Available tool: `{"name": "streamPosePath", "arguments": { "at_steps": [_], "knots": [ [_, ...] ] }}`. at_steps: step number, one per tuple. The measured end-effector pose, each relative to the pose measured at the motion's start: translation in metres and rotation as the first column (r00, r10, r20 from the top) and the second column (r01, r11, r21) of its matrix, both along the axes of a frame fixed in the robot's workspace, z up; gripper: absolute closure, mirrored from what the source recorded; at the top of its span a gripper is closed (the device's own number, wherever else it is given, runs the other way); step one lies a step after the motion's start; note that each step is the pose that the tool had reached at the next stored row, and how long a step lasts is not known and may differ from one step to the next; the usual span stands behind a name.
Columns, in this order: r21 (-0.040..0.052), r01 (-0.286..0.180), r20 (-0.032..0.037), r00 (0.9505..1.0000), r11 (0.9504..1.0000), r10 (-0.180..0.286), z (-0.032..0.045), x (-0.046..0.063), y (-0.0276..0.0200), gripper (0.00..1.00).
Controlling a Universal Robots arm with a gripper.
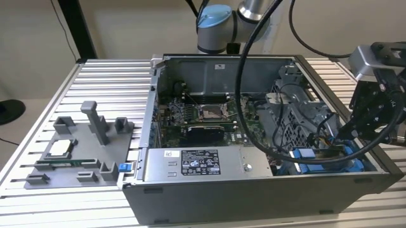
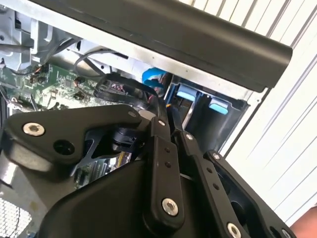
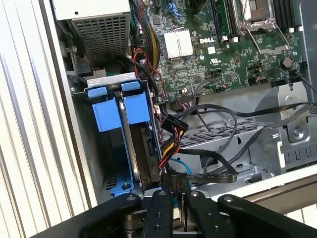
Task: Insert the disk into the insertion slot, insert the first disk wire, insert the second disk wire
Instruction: 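Insert the second disk wire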
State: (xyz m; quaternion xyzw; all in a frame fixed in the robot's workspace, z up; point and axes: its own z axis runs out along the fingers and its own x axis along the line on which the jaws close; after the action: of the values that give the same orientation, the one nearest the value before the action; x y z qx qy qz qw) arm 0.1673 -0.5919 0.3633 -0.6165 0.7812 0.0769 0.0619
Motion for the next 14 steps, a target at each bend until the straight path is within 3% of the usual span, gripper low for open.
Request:
{"name": "streamPosePath", "arguments": {
  "at_steps": [4, 8, 11, 13, 14],
  "knots": [
    [0.0021, 0.0, 0.0025, 1.0, 1.0, 0.0, 0.0024, -0.011, -0.0045, 1.0],
    [0.0024, 0.0, 0.0141, 0.9999, 1.0, 0.0, 0.0024, -0.022, -0.0087, 1.0],
    [0.0025, -0.001, 0.0334, 0.9994, 1.0, 0.001, 0.0023, -0.027, -0.011, 1.0],
    [-0.0016, -0.002, 0.0519, 0.9987, 1.0, 0.003, 0.0022, -0.03, -0.0112, 1.0],
    [-0.0041, -0.004, 0.0577, 0.9983, 1.0, 0.004, 0.002, -0.031, -0.0113, 1.0]
  ]
}}
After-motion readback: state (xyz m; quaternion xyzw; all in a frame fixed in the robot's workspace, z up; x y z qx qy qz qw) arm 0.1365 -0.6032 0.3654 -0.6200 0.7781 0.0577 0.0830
